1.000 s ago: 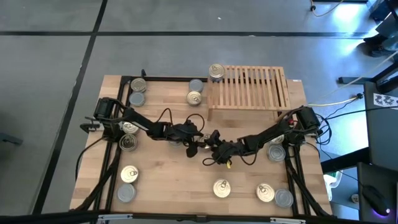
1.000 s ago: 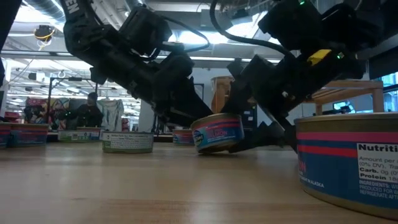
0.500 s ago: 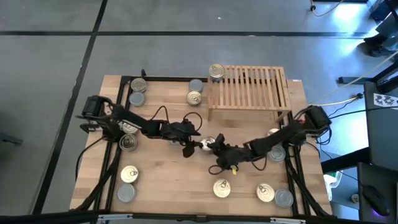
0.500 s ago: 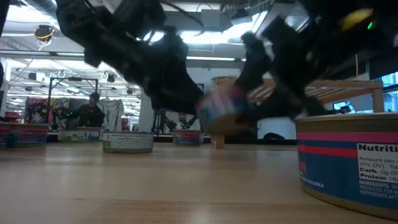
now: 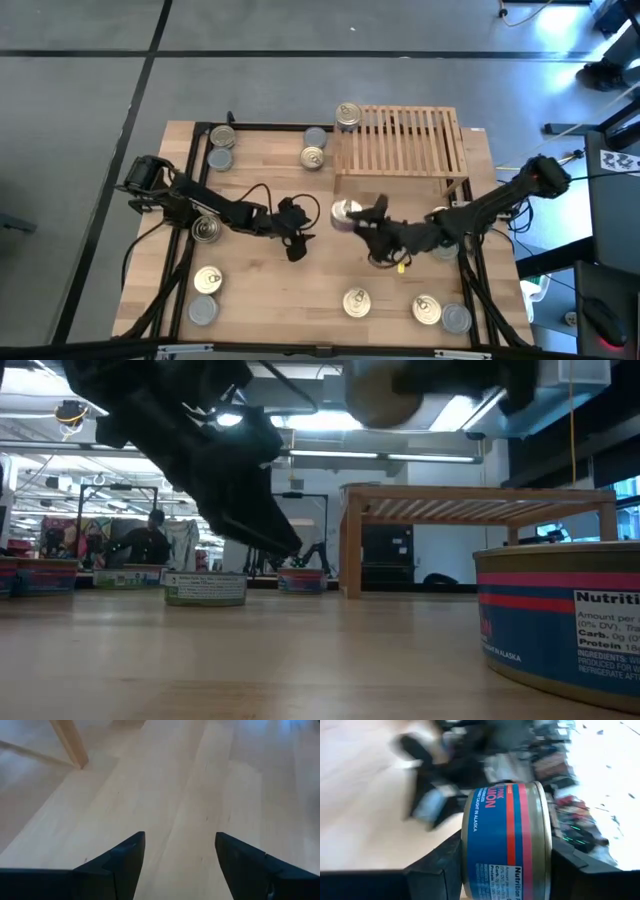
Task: Stack canned seafood by type on shelf
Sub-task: Stack the blue-pink tuna can on top of the blue-pink tuna can on the shelf
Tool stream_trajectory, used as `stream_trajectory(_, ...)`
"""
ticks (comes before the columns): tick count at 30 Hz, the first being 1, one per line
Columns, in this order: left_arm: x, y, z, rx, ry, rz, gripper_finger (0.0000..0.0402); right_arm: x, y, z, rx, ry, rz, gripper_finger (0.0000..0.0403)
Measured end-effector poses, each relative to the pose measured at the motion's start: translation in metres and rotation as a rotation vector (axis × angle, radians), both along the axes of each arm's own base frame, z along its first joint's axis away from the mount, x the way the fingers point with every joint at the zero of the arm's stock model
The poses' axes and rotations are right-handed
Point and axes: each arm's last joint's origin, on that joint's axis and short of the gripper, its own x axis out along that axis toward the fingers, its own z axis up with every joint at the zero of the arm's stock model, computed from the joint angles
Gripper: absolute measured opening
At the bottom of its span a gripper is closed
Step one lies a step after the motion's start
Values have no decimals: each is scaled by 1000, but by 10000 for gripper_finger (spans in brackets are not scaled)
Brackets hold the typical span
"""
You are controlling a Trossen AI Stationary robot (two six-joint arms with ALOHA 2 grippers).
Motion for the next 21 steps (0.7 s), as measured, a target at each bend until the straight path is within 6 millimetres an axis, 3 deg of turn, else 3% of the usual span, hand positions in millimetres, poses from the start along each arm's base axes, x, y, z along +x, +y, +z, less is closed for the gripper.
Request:
stream_trajectory(8,-1,-9,-1,-15,-5,2,239,7,-51,42,-1,-104,-219,193)
stream_trajectory(21,-2,-15,0,-11,-13,8,239,16,-147,62,-23,4,-450,193)
